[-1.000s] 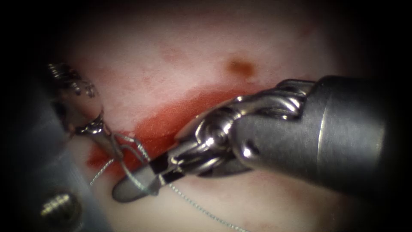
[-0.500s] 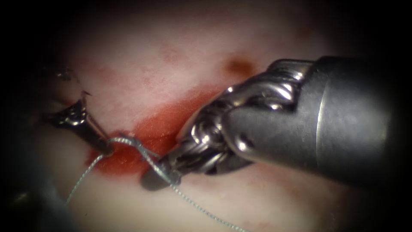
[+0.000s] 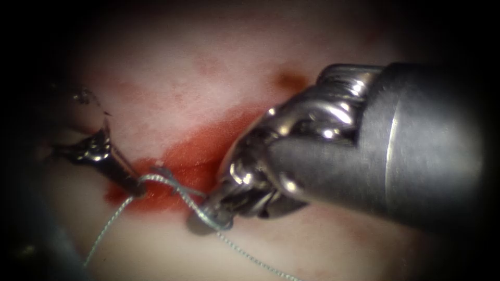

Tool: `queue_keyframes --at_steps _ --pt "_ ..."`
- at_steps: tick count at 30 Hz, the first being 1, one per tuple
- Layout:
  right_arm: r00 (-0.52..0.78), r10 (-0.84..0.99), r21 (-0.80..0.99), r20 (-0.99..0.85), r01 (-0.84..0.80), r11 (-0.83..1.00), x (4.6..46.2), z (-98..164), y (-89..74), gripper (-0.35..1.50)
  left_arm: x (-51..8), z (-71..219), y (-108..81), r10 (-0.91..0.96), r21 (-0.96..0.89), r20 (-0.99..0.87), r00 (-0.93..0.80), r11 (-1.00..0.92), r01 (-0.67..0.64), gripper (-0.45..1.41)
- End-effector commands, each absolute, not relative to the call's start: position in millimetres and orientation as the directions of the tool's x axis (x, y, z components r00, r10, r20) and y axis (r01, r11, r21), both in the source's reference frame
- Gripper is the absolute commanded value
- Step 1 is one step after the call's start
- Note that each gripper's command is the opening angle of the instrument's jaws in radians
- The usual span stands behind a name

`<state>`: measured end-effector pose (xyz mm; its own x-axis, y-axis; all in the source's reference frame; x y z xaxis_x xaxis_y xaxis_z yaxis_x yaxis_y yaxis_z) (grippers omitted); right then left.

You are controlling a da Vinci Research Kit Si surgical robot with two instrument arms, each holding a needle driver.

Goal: Wound Closure
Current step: Grab the short suture tail.

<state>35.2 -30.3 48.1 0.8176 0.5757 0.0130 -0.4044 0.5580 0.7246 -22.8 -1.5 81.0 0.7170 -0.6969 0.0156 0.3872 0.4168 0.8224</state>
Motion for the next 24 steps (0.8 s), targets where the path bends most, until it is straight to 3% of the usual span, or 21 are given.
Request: queue_keyframes --at_steps 1,3,11,14,24 --pt "0.820 0.572 0.716 0.012 -0.407 0.568 36.4 47.4 -29.5 -0.35 -23.3 80.7 -0.4 -0.699 0.819 0.019 0.715 0.421 0.389 -0.45" --pt "0.827 0.562 0.702 0.021 -0.412 0.581 36.3 47.4 -29.7 -0.27 -24.0 81.3 -0.6 -0.695 0.816 0.019 0.718 0.426 0.390 -0.45" --pt "0.835 0.549 0.695 0.019 -0.406 0.594 35.5 47.5 -30.0 -0.35 -24.8 81.9 -1.2 -0.684 0.815 0.020 0.729 0.434 0.385 -0.45" --pt "0.841 0.540 0.681 0.020 -0.407 0.609 35.2 47.8 -30.3 -0.21 -25.0 81.8 -1.2 -0.682 0.815 0.023 0.731 0.437 0.381 -0.45" --pt "0.854 0.520 0.687 0.036 -0.399 0.608 35.4 48.8 -31.3 -0.23 -25.0 81.8 -1.2 -0.681 0.815 0.023 0.732 0.436 0.381 -0.45"
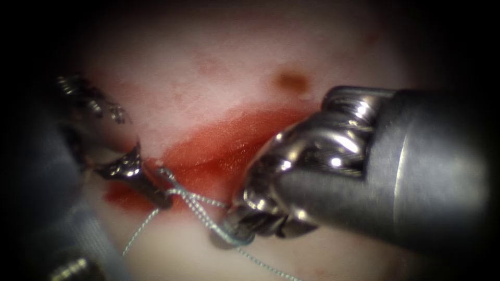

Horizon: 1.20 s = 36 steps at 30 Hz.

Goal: Wound Closure
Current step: Grab the short suture tail.

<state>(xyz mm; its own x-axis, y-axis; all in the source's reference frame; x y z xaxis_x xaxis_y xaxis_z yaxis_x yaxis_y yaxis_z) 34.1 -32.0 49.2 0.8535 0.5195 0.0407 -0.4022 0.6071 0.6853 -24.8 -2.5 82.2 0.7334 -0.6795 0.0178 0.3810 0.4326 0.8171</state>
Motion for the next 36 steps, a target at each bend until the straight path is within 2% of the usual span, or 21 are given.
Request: queue_keyframes --at_steps 1,8,10,13,16,18,19,20,22,27,31,36 --pt "0.857 0.514 0.690 0.042 -0.397 0.605 35.4 49.0 -31.4 -0.20 -25.0 81.8 -1.2 -0.681 0.815 0.023 0.732 0.437 0.381 -0.45" --pt "0.869 0.492 0.703 0.060 -0.387 0.597 35.5 49.4 -31.8 -0.16 -25.0 81.8 -1.3 -0.680 0.816 0.022 0.733 0.436 0.380 -0.45" --pt "0.868 0.493 0.702 0.060 -0.388 0.598 35.6 49.5 -31.8 -0.10 -25.0 81.8 -1.3 -0.678 0.817 0.021 0.735 0.436 0.379 -0.45" --pt "0.869 0.492 0.702 0.060 -0.387 0.598 35.5 49.5 -31.8 0.10 -24.9 81.8 -1.3 -0.677 0.815 0.020 0.736 0.437 0.380 -0.45" --pt "0.869 0.491 0.705 0.060 -0.385 0.596 35.3 49.2 -31.7 0.22 -24.9 81.8 -1.3 -0.675 0.814 0.020 0.737 0.439 0.381 -0.45" --pt "0.869 0.490 0.706 0.061 -0.385 0.595 35.3 49.1 -31.7 0.41 -24.9 81.8 -1.3 -0.675 0.814 0.020 0.737 0.439 0.381 -0.45" --pt "0.870 0.489 0.707 0.061 -0.384 0.594 35.3 49.0 -31.7 0.34 -24.9 81.8 -1.3 -0.675 0.814 0.020 0.737 0.439 0.381 -0.45" --pt "0.870 0.489 0.708 0.061 -0.383 0.594 35.3 48.9 -31.7 0.36 -24.9 81.8 -1.3 -0.675 0.814 0.020 0.737 0.439 0.381 -0.45" --pt "0.871 0.487 0.708 0.060 -0.381 0.594 35.2 48.8 -31.8 0.16 -24.9 81.8 -1.3 -0.675 0.814 0.020 0.737 0.439 0.380 -0.45" --pt "0.872 0.485 0.708 0.059 -0.379 0.596 35.1 48.9 -31.9 0.14 -24.9 81.8 -1.4 -0.675 0.814 0.020 0.737 0.439 0.381 -0.45" --pt "0.881 0.467 0.693 0.077 -0.384 0.610 34.8 49.0 -31.9 0.00 -25.0 81.8 -1.4 -0.674 0.810 0.018 0.738 0.443 0.384 -0.45" --pt "0.887 0.453 0.685 0.088 -0.384 0.620 34.6 49.2 -32.2 0.04 -25.3 81.8 -1.7 -0.668 0.811 0.019 0.744 0.445 0.379 -0.45"
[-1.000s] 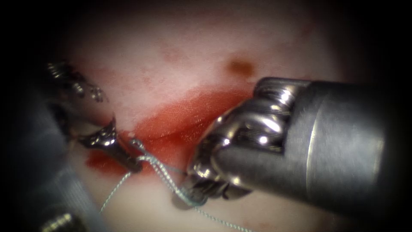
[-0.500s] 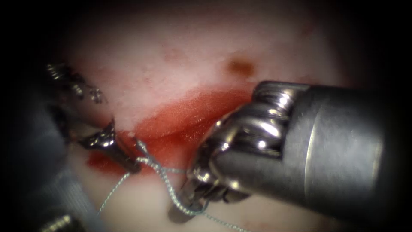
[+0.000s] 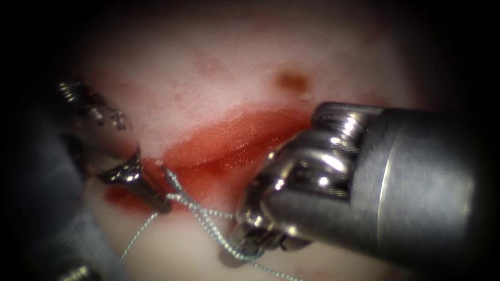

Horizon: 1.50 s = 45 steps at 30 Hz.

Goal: Wound Closure
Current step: Grab the short suture tail, then move the right tool up and the left tool down to tie the knot.

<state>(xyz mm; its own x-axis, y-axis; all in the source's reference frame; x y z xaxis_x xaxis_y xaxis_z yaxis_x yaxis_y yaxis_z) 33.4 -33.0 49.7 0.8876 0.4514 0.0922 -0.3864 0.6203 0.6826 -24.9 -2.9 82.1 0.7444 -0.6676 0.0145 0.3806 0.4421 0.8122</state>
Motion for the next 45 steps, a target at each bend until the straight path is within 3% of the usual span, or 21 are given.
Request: queue_keyframes --at_steps 1,13,16,18,19,28,40,45 --pt "0.887 0.452 0.687 0.094 -0.387 0.615 34.5 49.2 -32.2 0.04 -25.3 81.8 -1.7 -0.668 0.811 0.019 0.744 0.445 0.379 -0.45" --pt "0.891 0.436 0.696 0.125 -0.392 0.602 34.1 49.3 -32.9 -0.01 -26.1 81.7 -2.2 -0.655 0.809 0.023 0.755 0.456 0.370 -0.45" --pt "0.894 0.431 0.695 0.125 -0.389 0.605 34.1 49.6 -33.2 -0.10 -26.2 81.7 -2.2 -0.654 0.810 0.022 0.756 0.455 0.370 -0.45" --pt "0.896 0.424 0.696 0.128 -0.386 0.606 34.1 49.9 -33.4 -0.33 -26.2 81.7 -2.3 -0.654 0.810 0.022 0.756 0.455 0.370 -0.45" --pt "0.897 0.423 0.697 0.129 -0.385 0.605 34.1 50.0 -33.4 -0.35 -26.2 81.6 -2.3 -0.654 0.810 0.022 0.756 0.455 0.370 -0.45" --pt "0.879 0.463 0.694 0.113 -0.403 0.596 34.4 48.2 -30.9 -0.35 -25.6 82.2 -2.4 -0.637 0.796 0.018 0.770 0.476 0.375 -0.45" --pt "0.753 0.636 0.689 -0.167 -0.372 0.622 35.7 46.6 -26.5 -0.35 -22.5 84.3 -5.3 -0.532 0.771 -0.105 0.840 0.491 0.406 -0.45" --pt "0.725 0.658 0.687 -0.203 -0.374 0.624 35.7 46.9 -25.5 -0.35 -21.7 84.3 -6.2 -0.501 0.769 -0.140 0.854 0.488 0.412 -0.45"
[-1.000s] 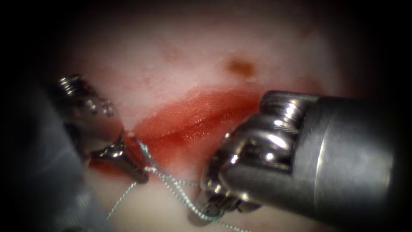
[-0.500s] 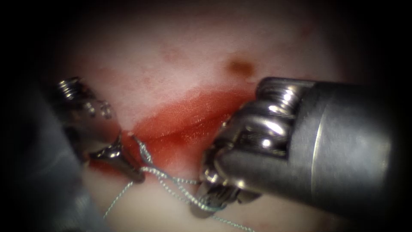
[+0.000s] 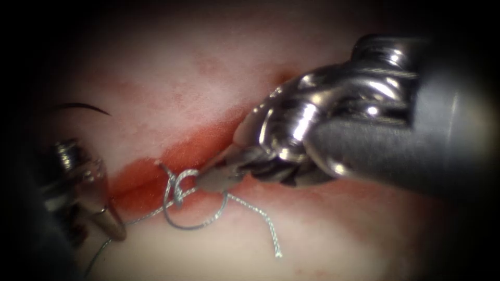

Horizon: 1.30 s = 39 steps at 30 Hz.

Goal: Wound Closure
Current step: Move the right tool up and the left tool down to tie the knot.

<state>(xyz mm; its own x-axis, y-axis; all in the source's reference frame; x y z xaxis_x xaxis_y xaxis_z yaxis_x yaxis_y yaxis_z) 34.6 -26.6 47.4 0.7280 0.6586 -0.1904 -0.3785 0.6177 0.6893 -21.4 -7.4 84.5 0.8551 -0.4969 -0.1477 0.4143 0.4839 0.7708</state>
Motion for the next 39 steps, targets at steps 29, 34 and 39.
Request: queue_keyframes --at_steps 29,34,39 --pt "0.480 0.697 0.371 -0.532 -0.608 0.702 35.8 52.4 -20.6 -0.35 -15.9 82.1 -8.5 -0.390 0.757 -0.313 0.866 0.447 0.476 -0.45" --pt "0.426 0.701 0.362 -0.572 -0.636 0.682 36.2 52.4 -20.4 -0.35 -16.8 81.9 -10.3 -0.346 0.780 -0.330 0.878 0.423 0.460 -0.45" --pt "0.411 0.693 0.378 -0.592 -0.618 0.689 37.6 52.2 -20.2 -0.35 -19.1 81.8 -11.4 -0.310 0.809 -0.311 0.898 0.410 0.422 -0.45"
